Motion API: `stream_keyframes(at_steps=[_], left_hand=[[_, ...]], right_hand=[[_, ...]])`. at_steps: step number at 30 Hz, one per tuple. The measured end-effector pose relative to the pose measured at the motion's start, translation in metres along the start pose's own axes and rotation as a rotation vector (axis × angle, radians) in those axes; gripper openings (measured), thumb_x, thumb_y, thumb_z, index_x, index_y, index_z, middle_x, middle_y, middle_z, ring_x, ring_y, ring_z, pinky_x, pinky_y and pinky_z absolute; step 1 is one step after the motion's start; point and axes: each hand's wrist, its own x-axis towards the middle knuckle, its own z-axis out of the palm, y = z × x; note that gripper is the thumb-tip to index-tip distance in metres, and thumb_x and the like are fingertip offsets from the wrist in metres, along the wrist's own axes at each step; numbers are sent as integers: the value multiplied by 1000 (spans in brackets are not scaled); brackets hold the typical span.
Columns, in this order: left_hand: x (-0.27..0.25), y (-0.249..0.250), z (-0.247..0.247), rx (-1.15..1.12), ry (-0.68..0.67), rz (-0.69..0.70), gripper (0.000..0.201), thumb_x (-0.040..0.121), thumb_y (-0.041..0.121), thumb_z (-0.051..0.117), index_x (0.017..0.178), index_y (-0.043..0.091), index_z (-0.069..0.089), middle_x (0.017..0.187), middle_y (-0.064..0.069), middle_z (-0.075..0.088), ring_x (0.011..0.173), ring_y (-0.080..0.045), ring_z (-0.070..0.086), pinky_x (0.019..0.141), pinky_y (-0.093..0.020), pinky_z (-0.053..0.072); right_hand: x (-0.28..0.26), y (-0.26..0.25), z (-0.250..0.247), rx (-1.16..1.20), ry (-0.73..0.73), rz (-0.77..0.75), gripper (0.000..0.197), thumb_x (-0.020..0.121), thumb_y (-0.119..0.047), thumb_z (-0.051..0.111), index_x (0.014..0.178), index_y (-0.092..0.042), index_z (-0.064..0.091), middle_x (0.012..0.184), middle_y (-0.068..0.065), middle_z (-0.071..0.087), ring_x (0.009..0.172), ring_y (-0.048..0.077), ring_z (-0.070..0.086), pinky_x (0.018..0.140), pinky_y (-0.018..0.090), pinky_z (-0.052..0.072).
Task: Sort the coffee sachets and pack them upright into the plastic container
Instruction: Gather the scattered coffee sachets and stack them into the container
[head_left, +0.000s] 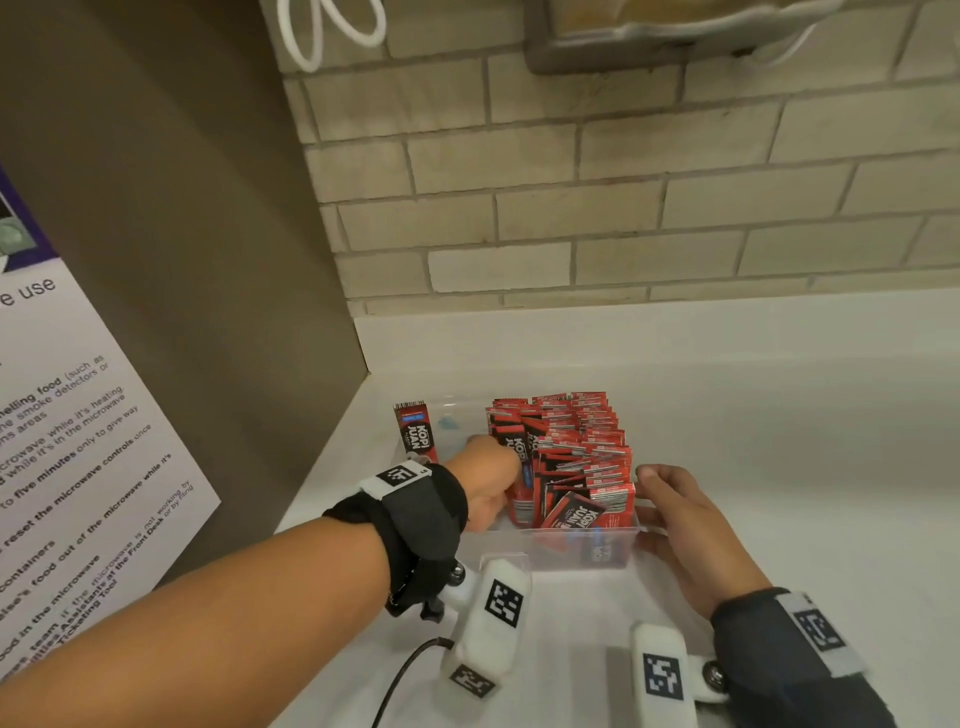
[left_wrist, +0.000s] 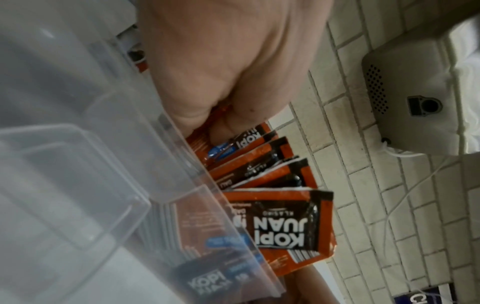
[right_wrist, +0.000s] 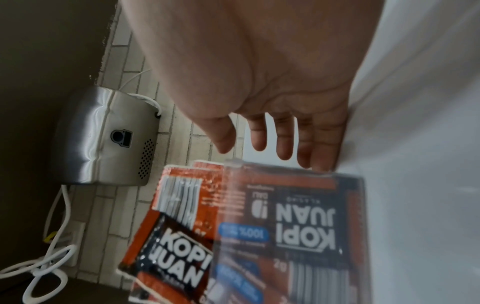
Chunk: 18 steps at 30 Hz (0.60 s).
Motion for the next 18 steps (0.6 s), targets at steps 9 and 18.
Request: stream_keyframes(at_steps=[9,18], left_hand=[[-7,1,-9,289,-37,48,39,76,-23,46,109,-10,62,112,-25,66,104,-38,63,98,-47,47],[-21,4,-7,686,-43,170,31,80,-4,62,110,0,65,111,-17,67,105,-32,62,97,-41,49]], right_hand=[[-1,3,0,39,-37,-9,24,100,-27,40,111,-9,52,103,15,67,95,28,64,74,34,50],[1,6,-1,34,-49,-16,24,100,-25,39,110,-8,52,103,18,67,97,32,64,74,35,50]])
